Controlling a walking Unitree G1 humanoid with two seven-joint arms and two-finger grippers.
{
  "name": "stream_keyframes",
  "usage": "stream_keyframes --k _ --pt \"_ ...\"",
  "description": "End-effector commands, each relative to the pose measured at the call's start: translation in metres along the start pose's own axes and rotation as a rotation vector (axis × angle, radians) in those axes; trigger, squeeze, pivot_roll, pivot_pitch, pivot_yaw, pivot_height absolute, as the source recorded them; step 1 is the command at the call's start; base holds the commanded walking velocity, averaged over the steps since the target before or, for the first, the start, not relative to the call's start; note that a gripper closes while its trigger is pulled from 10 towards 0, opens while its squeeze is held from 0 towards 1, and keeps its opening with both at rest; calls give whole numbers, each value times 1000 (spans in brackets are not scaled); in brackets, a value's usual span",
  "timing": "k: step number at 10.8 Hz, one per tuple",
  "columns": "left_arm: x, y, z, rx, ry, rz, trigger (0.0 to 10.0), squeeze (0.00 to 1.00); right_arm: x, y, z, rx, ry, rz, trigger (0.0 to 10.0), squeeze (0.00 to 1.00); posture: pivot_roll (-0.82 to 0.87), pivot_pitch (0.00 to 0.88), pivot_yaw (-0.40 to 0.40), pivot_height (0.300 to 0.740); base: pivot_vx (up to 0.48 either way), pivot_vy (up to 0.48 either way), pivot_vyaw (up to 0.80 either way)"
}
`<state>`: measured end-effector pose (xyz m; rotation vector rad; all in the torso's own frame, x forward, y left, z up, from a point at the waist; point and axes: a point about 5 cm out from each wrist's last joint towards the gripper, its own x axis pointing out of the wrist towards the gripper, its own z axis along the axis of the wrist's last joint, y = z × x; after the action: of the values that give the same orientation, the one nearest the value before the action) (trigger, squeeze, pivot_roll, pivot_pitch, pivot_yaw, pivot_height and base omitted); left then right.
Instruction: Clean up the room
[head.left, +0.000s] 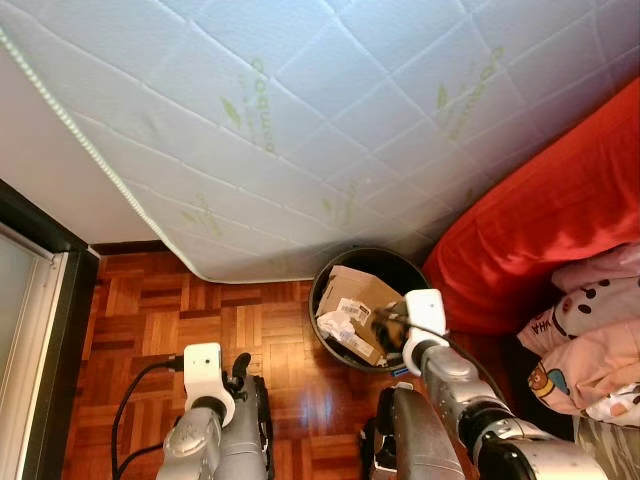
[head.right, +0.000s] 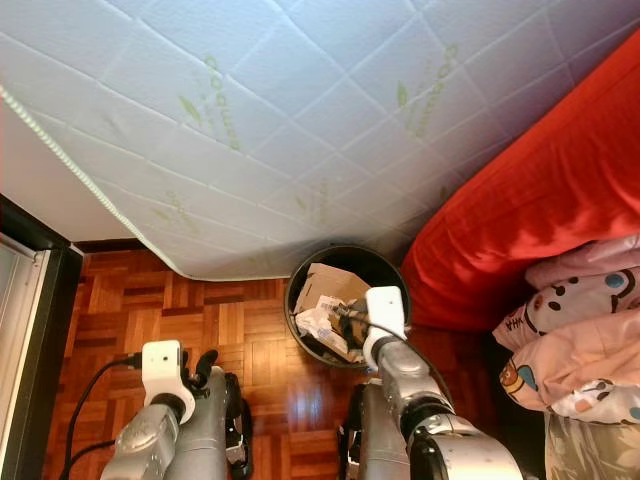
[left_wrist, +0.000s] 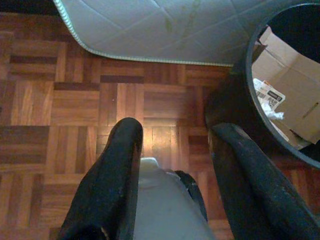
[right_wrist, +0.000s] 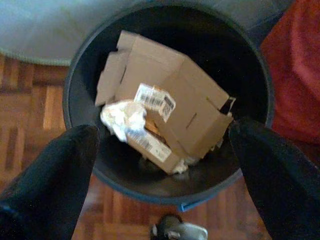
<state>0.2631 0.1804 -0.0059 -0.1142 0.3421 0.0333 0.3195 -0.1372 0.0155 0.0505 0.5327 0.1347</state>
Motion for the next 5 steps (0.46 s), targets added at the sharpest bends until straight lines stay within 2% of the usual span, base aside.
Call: stream_keyframes --k 1,3,5 --pt "-5 4 -15 -10 66 13 10000 0 -5 -7 -17 26 40 -27 10000 0 83 305 -34 645 0 0 0" --pt "-4 6 -17 -5 89 17 10000 0 -8 -12 -27 36 58 -34 10000 0 74 278 -34 680 0 0 0" --pt "-5 15 -23 -20 126 61 10000 0 -16 -20 -48 11 106 -40 10000 0 60 241 -36 715 0 0 0"
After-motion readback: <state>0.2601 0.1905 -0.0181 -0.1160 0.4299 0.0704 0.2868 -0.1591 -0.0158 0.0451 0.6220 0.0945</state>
